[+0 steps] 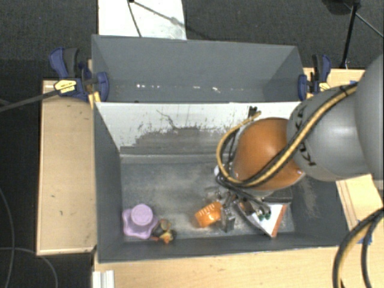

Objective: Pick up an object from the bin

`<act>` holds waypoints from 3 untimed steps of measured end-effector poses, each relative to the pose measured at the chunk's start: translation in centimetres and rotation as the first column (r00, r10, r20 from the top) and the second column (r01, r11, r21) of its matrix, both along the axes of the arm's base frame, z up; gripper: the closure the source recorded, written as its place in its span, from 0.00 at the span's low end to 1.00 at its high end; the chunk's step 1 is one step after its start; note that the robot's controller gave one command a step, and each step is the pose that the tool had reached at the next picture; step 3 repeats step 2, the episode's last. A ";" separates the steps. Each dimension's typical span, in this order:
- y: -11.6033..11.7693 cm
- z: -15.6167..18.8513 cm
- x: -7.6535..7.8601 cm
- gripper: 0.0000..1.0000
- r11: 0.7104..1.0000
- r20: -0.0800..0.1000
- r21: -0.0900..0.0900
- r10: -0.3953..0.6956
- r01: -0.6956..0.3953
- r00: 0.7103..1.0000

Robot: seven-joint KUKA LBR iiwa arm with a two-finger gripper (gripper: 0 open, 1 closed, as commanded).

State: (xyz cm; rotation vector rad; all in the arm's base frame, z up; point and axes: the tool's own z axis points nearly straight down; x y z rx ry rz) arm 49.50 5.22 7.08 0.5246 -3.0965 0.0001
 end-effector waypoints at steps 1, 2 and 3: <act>0.0 0.0 0.0 1.00 1.000 0.000 0.000 -0.003 0.003 1.000; -1.7 17.8 1.8 1.00 1.000 0.011 0.001 0.010 -0.010 1.000; -1.7 17.8 1.8 1.00 1.000 0.011 0.001 0.010 -0.010 1.000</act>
Offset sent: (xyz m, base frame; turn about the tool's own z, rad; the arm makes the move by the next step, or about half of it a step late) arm 0.0159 -0.0171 0.1746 -0.0133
